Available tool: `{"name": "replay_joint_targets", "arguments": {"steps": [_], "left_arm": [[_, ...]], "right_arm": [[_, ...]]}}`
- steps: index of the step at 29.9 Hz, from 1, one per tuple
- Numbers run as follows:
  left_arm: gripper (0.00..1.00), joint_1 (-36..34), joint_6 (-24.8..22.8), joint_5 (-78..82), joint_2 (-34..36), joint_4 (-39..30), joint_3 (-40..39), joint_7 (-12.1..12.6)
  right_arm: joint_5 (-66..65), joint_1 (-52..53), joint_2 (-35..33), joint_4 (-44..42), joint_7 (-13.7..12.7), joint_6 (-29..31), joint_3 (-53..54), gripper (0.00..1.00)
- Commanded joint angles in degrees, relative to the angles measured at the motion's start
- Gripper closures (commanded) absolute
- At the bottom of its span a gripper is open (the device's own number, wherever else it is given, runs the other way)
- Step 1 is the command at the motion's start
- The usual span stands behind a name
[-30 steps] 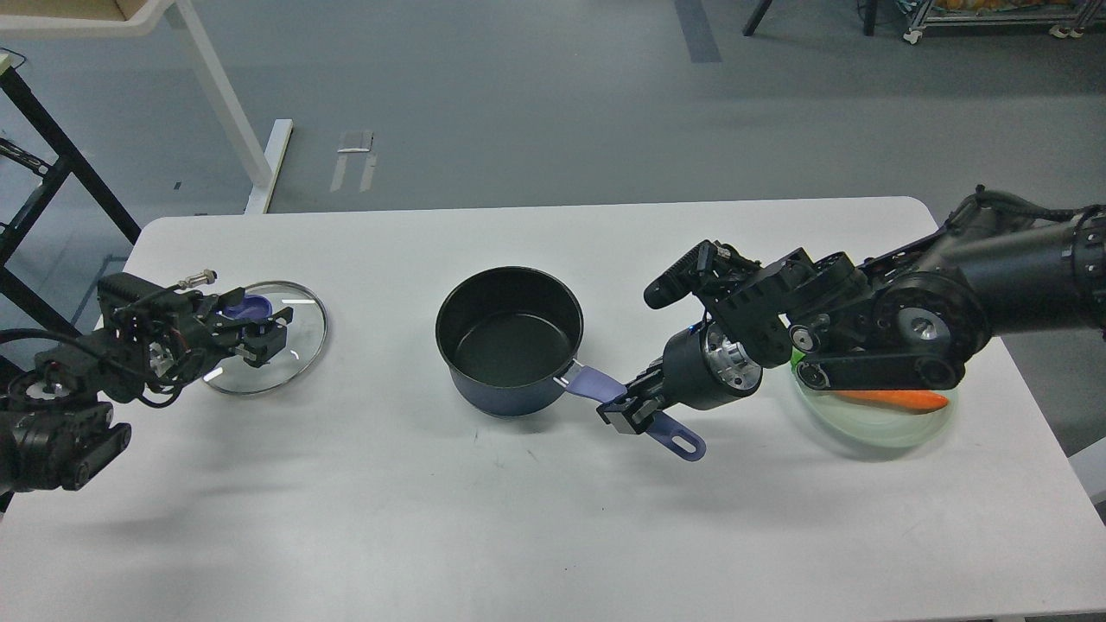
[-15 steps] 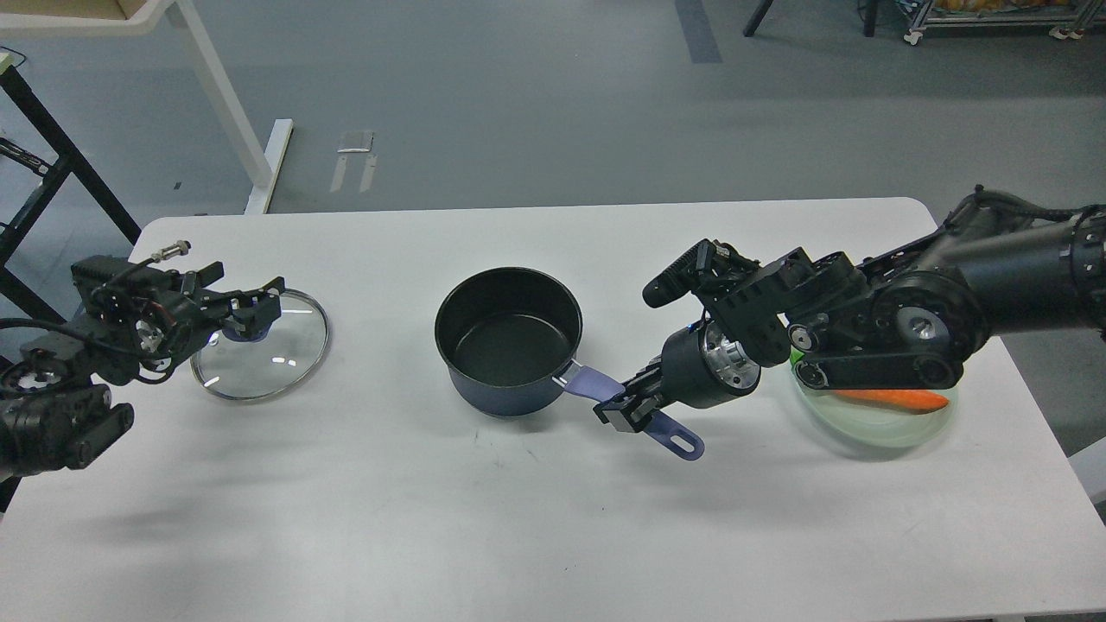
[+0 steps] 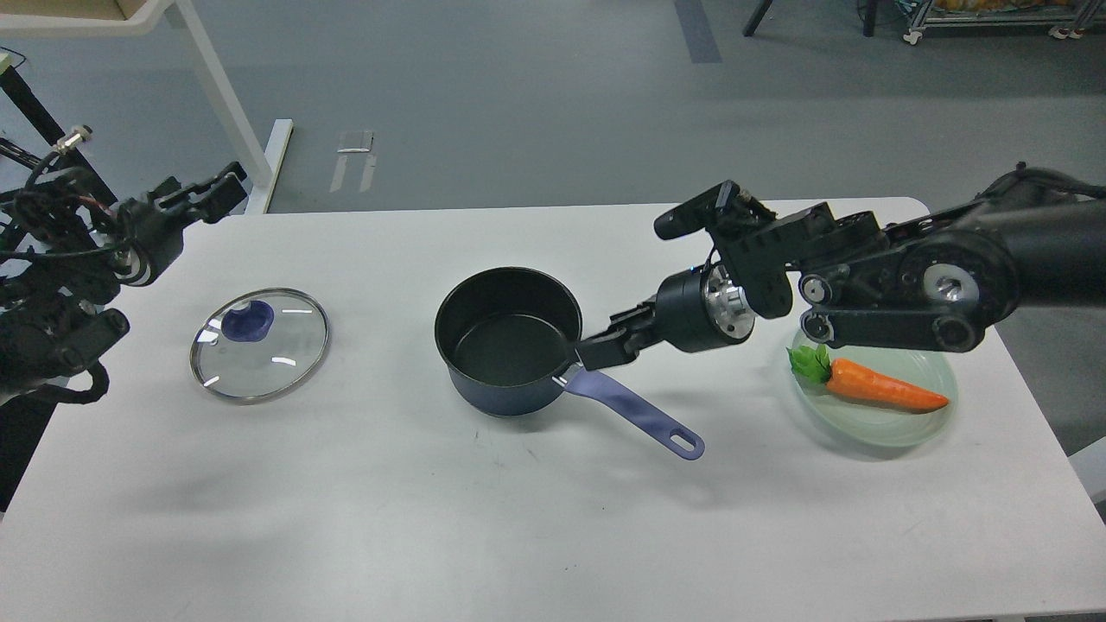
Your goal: Open pot lid
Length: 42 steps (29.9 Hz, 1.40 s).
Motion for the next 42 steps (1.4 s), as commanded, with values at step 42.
{"name": "replay_joint_targets", "arguments": {"steps": [42], "left_arm": [[0.01,2.9,-25.0,-58.7,-10.4,-3.6,-32.4,4.8]], "right_arm": [[59.6,-49.7,6.4,-31.7,-0.2,0.8,83.8,0.00]]}}
